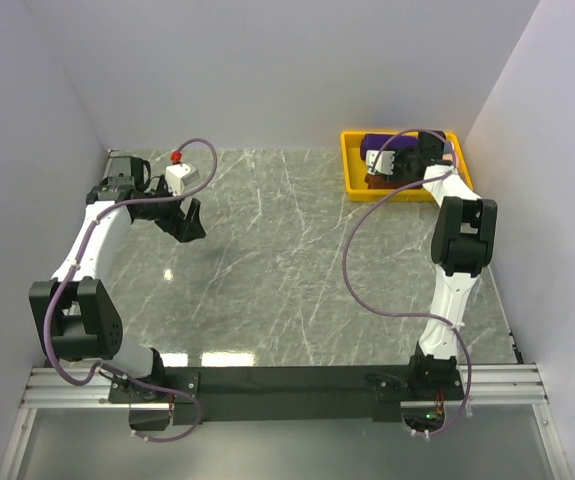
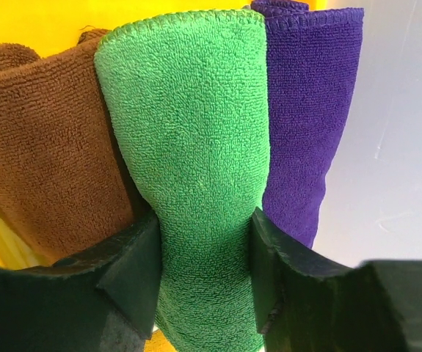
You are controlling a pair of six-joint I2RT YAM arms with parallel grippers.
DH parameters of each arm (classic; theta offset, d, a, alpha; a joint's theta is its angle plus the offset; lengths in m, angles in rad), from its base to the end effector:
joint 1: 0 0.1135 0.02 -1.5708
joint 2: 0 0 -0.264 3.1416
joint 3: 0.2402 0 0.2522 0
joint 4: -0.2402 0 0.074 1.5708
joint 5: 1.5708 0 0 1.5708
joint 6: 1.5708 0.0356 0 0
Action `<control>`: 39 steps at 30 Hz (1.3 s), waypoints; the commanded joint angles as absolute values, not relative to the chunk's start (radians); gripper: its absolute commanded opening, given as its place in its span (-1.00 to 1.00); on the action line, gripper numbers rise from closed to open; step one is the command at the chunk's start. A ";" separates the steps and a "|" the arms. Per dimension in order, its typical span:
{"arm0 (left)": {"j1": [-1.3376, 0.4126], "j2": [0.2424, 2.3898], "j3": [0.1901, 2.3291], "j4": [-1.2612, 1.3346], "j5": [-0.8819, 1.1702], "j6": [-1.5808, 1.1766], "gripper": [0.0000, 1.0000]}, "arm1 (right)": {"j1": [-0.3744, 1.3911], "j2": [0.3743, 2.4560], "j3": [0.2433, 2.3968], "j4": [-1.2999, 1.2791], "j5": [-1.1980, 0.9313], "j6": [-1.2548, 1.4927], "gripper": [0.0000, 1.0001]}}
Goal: Roll the towels
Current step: Place the rolled towel into the container
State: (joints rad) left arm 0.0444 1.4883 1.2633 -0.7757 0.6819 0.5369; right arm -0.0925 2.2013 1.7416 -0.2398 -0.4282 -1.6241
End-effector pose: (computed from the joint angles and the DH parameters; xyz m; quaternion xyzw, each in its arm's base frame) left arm 0.3060 -0.0089 0.2949 0.3117 0.8542 -0.2315 0.3459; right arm 0.5024 -0.0318 0.2033 -0.6787 0.5764 -0.1861 0.4153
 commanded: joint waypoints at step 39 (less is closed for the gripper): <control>0.043 1.793 1.853 -0.859 0.505 0.190 0.99 | 0.072 1.700 1.859 -0.852 -0.557 -0.458 0.98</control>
